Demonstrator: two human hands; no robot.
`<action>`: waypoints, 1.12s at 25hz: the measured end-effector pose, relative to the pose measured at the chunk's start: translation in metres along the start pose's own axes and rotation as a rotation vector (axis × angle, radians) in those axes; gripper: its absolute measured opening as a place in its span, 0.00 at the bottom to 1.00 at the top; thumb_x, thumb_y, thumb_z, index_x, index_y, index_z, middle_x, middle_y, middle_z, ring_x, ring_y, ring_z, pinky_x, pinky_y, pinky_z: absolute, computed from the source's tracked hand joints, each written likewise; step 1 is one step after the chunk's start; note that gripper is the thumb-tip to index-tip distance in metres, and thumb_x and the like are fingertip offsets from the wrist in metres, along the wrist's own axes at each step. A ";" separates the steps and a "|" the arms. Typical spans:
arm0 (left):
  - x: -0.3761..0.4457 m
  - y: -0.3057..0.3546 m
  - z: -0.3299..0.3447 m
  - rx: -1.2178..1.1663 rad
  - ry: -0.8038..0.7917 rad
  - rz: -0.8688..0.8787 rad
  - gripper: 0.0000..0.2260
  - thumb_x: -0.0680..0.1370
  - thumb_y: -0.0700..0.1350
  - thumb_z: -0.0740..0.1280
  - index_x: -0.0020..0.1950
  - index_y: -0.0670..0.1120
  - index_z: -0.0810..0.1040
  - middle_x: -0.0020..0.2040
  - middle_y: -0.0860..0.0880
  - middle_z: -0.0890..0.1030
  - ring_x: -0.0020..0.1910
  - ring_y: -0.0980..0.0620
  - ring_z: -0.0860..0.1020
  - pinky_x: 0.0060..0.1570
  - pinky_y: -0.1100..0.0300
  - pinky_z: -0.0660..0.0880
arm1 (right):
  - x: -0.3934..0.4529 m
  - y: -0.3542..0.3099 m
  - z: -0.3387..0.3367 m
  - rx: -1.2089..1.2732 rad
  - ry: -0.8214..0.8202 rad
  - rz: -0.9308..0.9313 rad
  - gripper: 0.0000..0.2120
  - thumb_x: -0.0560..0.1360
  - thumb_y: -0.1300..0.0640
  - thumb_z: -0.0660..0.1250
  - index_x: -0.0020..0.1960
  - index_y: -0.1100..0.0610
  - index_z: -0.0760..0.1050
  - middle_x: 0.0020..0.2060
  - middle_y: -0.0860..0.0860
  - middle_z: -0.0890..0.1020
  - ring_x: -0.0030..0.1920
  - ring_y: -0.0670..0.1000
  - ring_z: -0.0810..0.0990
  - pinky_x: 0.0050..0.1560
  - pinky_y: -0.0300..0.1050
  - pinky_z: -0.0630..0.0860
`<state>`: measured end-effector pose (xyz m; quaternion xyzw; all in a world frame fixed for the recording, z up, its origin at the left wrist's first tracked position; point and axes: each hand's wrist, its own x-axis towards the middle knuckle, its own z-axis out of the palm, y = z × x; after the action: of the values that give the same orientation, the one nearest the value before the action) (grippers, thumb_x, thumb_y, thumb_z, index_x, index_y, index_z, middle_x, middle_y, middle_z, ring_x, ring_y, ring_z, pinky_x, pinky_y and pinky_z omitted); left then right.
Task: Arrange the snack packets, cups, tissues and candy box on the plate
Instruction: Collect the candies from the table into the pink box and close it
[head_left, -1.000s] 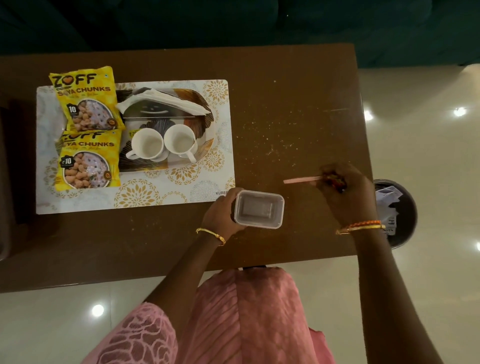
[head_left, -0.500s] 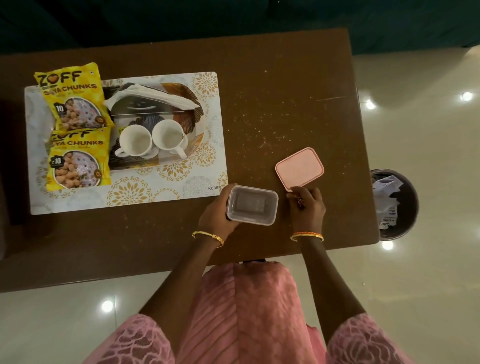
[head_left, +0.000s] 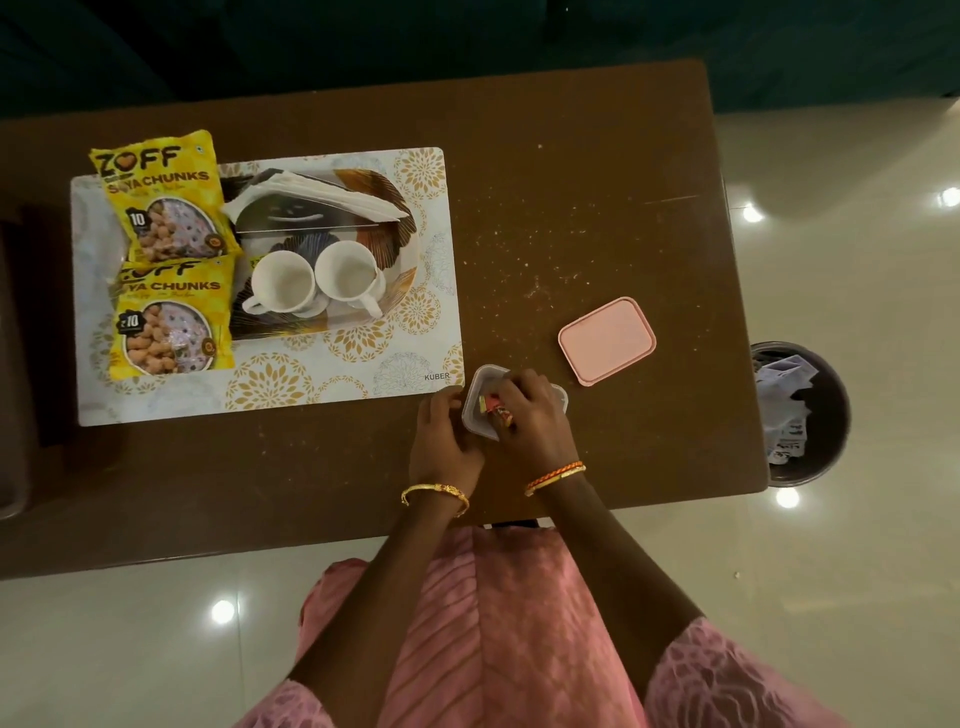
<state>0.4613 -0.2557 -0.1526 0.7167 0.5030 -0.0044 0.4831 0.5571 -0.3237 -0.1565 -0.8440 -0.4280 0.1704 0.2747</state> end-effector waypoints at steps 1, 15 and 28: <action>-0.001 0.000 0.000 -0.012 0.015 -0.017 0.18 0.72 0.33 0.64 0.61 0.43 0.73 0.59 0.43 0.75 0.56 0.44 0.75 0.48 0.60 0.70 | -0.001 0.003 0.002 -0.011 -0.009 -0.009 0.12 0.62 0.67 0.74 0.45 0.65 0.79 0.42 0.62 0.81 0.41 0.63 0.81 0.40 0.49 0.78; -0.010 0.002 0.005 -0.159 0.056 -0.103 0.09 0.80 0.50 0.59 0.53 0.46 0.71 0.38 0.45 0.79 0.34 0.46 0.80 0.36 0.53 0.79 | 0.011 0.041 -0.050 0.026 0.146 0.582 0.15 0.73 0.60 0.67 0.59 0.61 0.76 0.62 0.59 0.76 0.62 0.59 0.73 0.56 0.47 0.73; 0.015 0.013 -0.002 -0.132 0.019 -0.005 0.12 0.80 0.46 0.59 0.62 0.45 0.73 0.41 0.45 0.81 0.30 0.55 0.77 0.26 0.73 0.72 | -0.003 0.070 -0.032 -0.270 0.072 0.314 0.08 0.72 0.60 0.70 0.48 0.63 0.81 0.49 0.59 0.83 0.50 0.62 0.79 0.49 0.55 0.76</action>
<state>0.4771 -0.2443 -0.1504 0.6821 0.5085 0.0345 0.5244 0.6167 -0.3700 -0.1740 -0.9350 -0.3002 0.1217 0.1443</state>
